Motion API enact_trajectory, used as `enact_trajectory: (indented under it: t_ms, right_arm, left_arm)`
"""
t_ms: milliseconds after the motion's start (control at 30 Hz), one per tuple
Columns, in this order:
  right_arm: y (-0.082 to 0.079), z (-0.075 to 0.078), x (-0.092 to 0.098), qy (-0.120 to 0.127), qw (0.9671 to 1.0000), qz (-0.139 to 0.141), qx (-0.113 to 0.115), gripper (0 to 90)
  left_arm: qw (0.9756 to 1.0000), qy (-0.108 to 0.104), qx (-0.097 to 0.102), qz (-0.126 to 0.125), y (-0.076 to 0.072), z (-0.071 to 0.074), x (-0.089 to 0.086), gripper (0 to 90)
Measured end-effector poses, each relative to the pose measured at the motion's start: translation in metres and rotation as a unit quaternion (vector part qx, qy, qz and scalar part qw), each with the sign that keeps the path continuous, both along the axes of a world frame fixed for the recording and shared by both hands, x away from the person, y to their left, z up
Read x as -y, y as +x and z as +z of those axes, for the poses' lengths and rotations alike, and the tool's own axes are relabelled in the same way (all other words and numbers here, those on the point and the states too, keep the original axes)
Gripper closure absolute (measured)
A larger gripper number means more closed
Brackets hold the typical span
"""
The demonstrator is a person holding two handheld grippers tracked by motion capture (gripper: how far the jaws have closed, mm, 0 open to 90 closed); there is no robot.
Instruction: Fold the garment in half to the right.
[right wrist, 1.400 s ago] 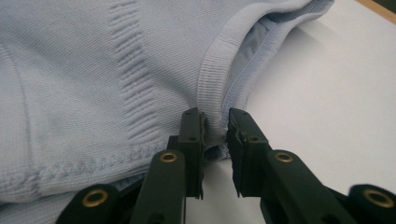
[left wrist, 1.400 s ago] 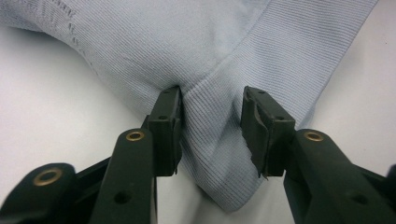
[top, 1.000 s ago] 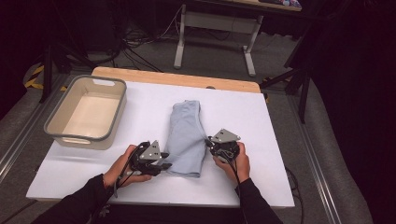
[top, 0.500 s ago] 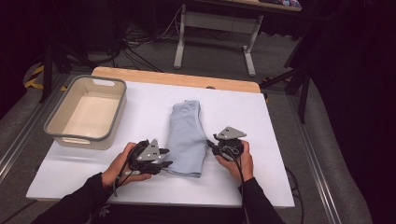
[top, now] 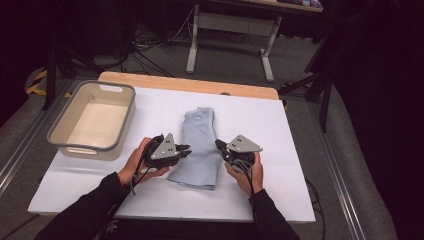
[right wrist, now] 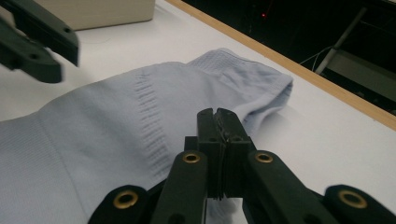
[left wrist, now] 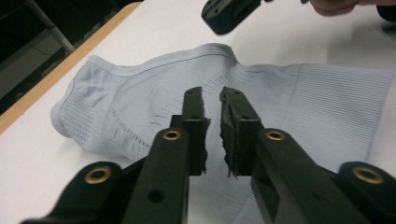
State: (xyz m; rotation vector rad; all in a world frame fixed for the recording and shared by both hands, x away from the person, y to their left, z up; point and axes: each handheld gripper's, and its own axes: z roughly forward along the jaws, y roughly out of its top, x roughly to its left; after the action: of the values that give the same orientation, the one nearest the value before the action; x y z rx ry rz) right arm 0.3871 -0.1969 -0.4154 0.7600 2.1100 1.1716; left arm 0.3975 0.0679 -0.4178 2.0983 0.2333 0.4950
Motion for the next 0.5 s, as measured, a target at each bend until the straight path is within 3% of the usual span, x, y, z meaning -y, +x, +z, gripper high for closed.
enact_trajectory:
  t_ms: [67,233,333,500]
  right_arm:
    - [0.003,-0.005,-0.007,0.000,0.9999,0.009,-0.010,88.4]
    - [0.010,-0.023,-0.022,-0.028,0.9988,0.020,-0.035,87.9]
    - [0.015,-0.034,-0.026,-0.047,0.9964,0.023,-0.066,87.6]
    - [0.015,-0.037,-0.028,-0.072,0.9951,0.022,-0.064,88.1]
  left_arm:
    - [1.0000,0.005,-0.002,0.003,0.005,-0.002,0.003,83.0]
    - [0.9996,0.025,-0.008,0.008,0.017,-0.012,0.010,84.5]
    - [0.9989,0.041,-0.021,0.011,0.023,-0.020,0.012,85.3]
    - [0.9969,0.052,-0.058,0.003,0.029,-0.033,0.015,86.0]
